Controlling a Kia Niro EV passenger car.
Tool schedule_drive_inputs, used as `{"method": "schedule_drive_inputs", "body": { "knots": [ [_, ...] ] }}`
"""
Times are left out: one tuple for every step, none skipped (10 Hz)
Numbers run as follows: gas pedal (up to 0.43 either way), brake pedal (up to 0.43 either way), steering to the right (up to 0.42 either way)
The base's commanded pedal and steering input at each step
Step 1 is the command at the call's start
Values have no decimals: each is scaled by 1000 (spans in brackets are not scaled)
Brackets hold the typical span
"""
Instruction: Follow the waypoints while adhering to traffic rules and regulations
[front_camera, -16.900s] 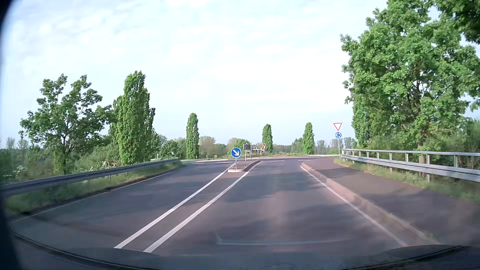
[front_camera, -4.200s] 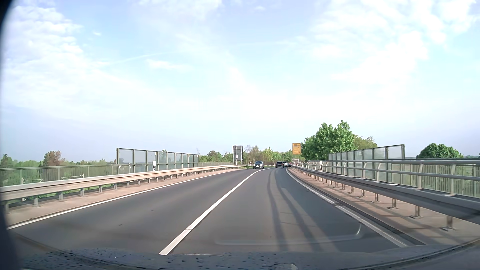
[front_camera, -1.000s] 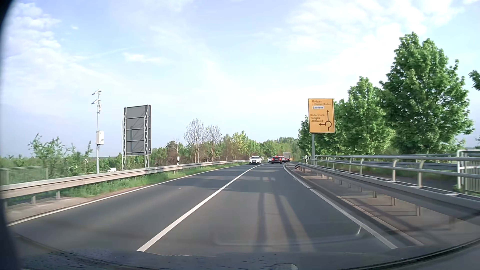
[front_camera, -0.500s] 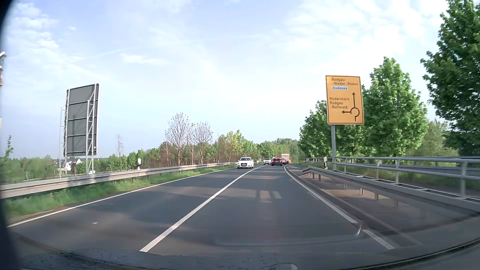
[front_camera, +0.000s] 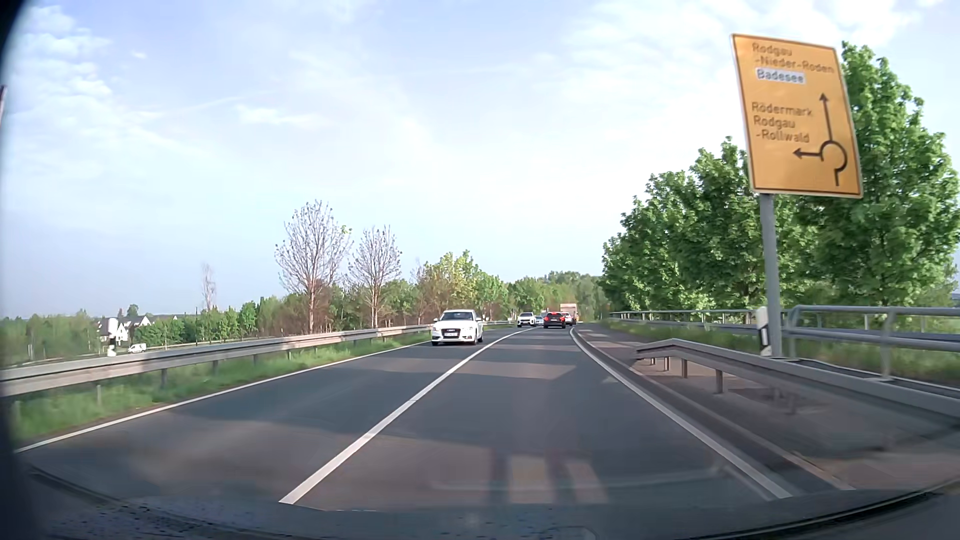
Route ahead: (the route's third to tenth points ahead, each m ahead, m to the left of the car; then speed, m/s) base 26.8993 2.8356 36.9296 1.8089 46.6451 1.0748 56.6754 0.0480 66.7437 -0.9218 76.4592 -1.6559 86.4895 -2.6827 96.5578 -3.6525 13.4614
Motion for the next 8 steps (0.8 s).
{"method": "schedule_drive_inputs", "body": {
  "knots": [
    [0, 0, 6],
    [0, 0, 6],
    [0, 0, 7],
    [0, 0, 7],
    [0, 0, 7],
    [0, 0, 6],
    [0, 0, 7],
    [0, 0, 7]
  ]
}}
